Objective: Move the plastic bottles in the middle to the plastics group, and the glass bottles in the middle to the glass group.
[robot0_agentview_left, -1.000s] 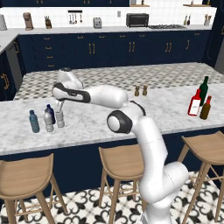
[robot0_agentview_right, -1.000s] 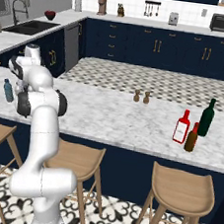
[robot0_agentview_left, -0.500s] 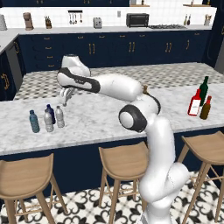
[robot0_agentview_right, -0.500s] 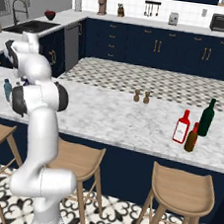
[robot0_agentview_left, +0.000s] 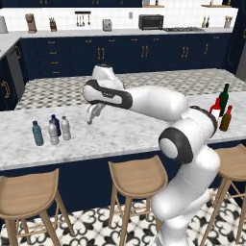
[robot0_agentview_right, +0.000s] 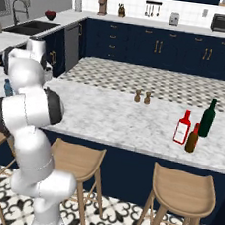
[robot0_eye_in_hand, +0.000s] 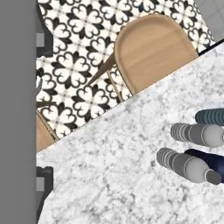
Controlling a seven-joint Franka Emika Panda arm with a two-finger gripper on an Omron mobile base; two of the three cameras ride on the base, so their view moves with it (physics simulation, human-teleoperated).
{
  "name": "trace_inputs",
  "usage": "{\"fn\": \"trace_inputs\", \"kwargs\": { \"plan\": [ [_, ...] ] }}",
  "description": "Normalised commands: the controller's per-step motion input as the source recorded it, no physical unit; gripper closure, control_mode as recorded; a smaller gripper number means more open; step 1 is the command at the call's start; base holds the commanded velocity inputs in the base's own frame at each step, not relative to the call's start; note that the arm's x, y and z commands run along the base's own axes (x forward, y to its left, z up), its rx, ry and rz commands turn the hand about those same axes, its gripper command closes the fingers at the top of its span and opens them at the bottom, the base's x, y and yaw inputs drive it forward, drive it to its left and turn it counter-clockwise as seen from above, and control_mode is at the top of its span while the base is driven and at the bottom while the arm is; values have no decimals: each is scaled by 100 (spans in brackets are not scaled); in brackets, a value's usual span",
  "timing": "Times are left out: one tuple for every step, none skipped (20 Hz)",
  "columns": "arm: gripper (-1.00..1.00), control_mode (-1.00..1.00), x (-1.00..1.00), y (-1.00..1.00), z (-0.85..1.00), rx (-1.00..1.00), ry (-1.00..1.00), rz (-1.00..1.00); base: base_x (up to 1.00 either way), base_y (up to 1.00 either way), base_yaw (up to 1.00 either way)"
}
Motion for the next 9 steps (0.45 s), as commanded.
{"fn": "trace_inputs", "kwargs": {
  "plan": [
    [-100,-100,-100,-68,50,9,-4,-21,0,0,0],
    [-100,-100,-100,-66,70,8,-1,-22,0,0,0],
    [-100,-100,-100,-63,87,5,0,-22,0,0,0],
    [-100,-100,-96,-61,94,7,0,-19,0,0,0],
    [-100,-100,-81,-53,100,4,0,-17,0,0,0],
    [-100,-100,-60,-52,100,0,4,-17,0,0,0],
    [-100,-100,-51,-61,100,0,10,-21,0,0,0],
    [-100,-100,-53,-69,100,0,6,-25,0,0,0],
    [-100,-100,-51,-61,100,0,5,-24,0,0,0]
  ]
}}
